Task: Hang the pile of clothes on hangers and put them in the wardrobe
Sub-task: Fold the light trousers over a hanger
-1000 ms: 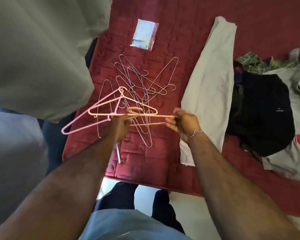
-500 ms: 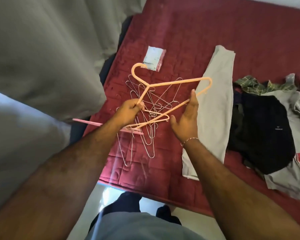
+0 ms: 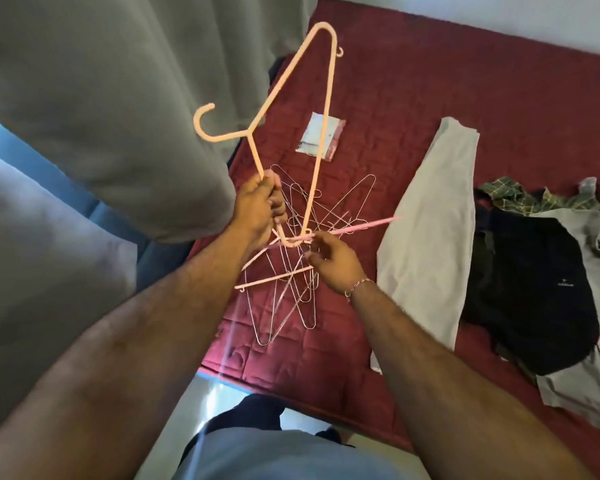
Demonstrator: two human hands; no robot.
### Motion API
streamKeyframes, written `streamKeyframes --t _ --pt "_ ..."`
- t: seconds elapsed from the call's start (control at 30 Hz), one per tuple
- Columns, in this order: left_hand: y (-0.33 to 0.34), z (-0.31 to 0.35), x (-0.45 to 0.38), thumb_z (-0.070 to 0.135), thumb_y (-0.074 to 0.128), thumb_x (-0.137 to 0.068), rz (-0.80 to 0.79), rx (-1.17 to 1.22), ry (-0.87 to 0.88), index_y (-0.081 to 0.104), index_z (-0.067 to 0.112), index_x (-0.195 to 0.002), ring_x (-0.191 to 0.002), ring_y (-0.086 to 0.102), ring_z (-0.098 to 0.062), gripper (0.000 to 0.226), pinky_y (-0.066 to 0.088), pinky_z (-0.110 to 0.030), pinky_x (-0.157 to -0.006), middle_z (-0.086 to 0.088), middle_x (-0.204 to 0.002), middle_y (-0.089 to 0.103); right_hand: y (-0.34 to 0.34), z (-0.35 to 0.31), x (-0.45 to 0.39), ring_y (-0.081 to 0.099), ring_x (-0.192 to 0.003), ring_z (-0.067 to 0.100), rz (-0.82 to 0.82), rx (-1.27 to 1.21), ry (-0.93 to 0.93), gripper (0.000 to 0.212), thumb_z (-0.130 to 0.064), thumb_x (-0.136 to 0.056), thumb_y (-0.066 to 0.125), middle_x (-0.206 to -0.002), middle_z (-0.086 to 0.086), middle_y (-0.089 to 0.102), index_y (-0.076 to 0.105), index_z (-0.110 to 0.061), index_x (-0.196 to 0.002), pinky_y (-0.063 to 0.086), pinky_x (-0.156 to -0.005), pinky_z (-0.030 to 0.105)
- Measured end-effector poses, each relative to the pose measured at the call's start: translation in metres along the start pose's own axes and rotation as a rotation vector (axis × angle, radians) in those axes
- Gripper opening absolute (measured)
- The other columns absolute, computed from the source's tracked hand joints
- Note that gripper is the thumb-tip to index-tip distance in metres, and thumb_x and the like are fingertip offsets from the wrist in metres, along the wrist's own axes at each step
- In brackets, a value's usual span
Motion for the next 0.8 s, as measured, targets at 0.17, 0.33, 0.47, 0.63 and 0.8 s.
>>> streamKeyframes --t 0.17,0.33,0.47,0.63,0.8 --pt "-0.003 0.008 -0.003 0.028 0.034 -0.114 0.031 0.077 0.020 0.046 0.018 -0.083 -0.048 0.019 -0.009 0.034 0.020 -0.026 -0.048 0.005 -0.056 0.025 0.007 -0.018 -0.012 0.065 -0.064 0.019 0.123 -0.429 0.152 0.010 -0.011 -0.090 0.068 -0.077 0.010 0.072 0.074 -0.015 -0.082 0.057 -0.073 0.040" --pt "-0.003 0.018 -0.007 0.028 0.035 -0.114 0.077 0.057 0.051 0.046 0.017 -0.083 -0.048 0.020 -0.010 0.034 0.022 -0.024 -0.045 0.002 -0.058 0.025 0.013 -0.042 -0.014 0.066 -0.062 0.015 0.121 -0.659 0.217 0.013 0.008 -0.094 0.061 -0.078 0.014 0.070 0.069 -0.002 -0.097 0.056 -0.055 0.022" --pt "-0.006 0.022 -0.009 0.029 0.034 -0.114 0.076 0.074 0.050 0.046 0.017 -0.084 -0.050 0.020 -0.011 0.035 0.022 -0.024 -0.047 0.001 -0.060 0.024 0.020 -0.048 -0.016 0.067 -0.061 0.021 0.206 -0.815 0.277 0.031 0.014 -0.093 0.056 -0.086 0.022 0.068 0.058 -0.005 -0.117 0.057 -0.056 0.027" --pt "-0.015 0.023 -0.009 0.029 0.034 -0.114 0.085 0.050 0.050 0.047 0.017 -0.084 -0.050 0.020 -0.011 0.034 0.020 -0.025 -0.048 0.001 -0.060 0.026 0.023 -0.051 -0.019 0.070 -0.064 0.023 0.254 -0.694 0.248 0.011 0.002 -0.096 0.060 -0.085 0.023 0.074 0.068 -0.005 -0.091 0.063 -0.063 0.035" --pt "-0.020 0.020 -0.011 0.027 0.034 -0.114 0.107 -0.019 0.058 0.047 0.017 -0.086 -0.048 0.021 -0.010 0.032 0.021 -0.025 -0.047 0.002 -0.058 0.027 0.018 -0.069 -0.018 0.070 -0.064 0.012 0.469 -0.162 0.158 0.007 -0.018 -0.083 0.070 -0.068 -0.004 0.073 0.076 -0.020 -0.081 0.059 -0.064 0.027"
Point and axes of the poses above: each hand's wrist, its own x-axis away from the middle knuckle, its own y-axis out of the palm, z = x × y, the point moved 3 cm from there along -x, towards the middle knuckle
